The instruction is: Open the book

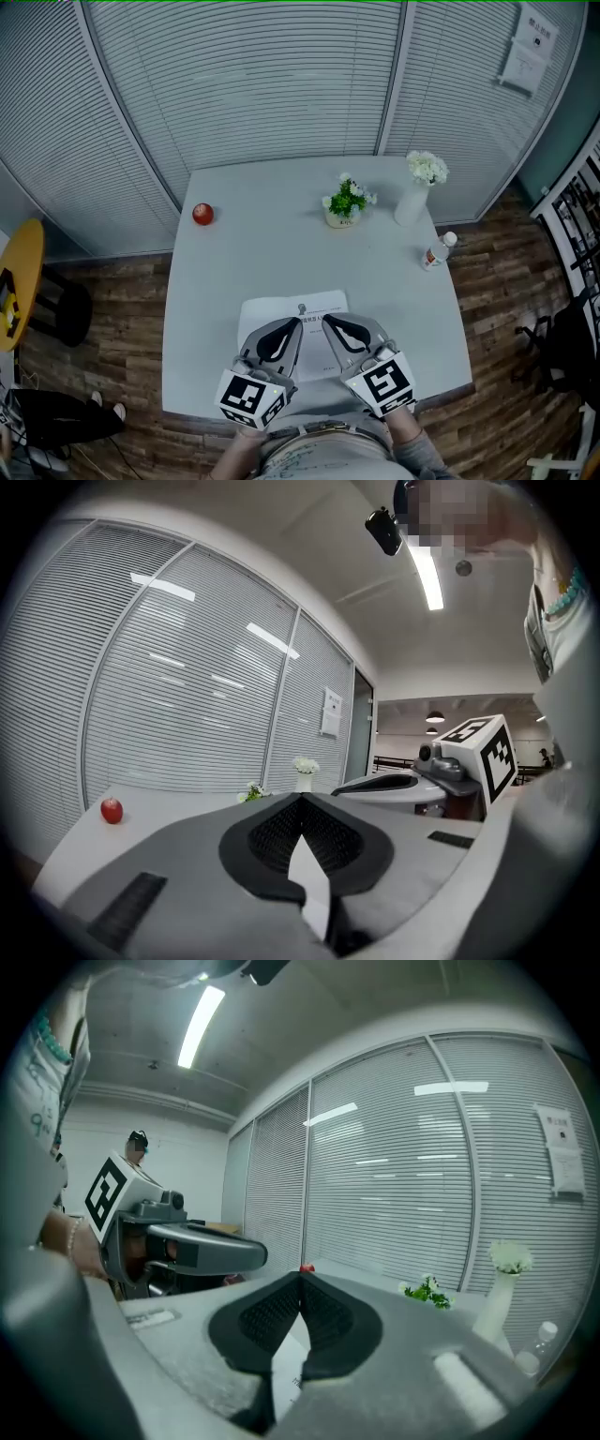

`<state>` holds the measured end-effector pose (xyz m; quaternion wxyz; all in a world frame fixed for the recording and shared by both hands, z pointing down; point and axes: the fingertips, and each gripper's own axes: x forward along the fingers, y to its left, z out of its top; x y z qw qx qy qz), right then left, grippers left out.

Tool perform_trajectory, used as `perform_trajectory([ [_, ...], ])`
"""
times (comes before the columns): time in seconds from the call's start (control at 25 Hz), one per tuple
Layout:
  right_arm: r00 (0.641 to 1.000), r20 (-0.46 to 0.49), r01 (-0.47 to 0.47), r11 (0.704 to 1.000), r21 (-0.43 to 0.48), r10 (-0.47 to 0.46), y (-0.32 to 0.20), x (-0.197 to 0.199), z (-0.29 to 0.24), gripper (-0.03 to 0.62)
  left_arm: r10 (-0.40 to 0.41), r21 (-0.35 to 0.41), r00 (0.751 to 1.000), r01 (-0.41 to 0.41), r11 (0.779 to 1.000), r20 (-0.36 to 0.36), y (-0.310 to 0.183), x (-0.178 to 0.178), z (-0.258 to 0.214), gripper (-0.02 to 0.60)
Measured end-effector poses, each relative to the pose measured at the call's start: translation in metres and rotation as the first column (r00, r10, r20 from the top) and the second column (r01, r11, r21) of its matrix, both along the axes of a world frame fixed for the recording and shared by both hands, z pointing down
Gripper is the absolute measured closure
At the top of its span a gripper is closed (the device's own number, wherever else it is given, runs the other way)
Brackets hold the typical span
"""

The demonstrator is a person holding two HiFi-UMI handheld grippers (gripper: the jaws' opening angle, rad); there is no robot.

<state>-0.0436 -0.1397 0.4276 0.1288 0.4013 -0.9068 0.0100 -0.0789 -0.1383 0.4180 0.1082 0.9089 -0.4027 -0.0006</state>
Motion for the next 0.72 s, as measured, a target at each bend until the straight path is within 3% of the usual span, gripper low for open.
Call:
perform_trajectory([
  [0.72, 1.0, -0.024, 0.009, 1.0, -0.03, -0.01, 0.0, -0.001, 0.012, 0.594, 0.005, -0.02, 1.0, -0.005, 1.0, 0.002, -0.002, 0.001, 0.006, 0.583],
])
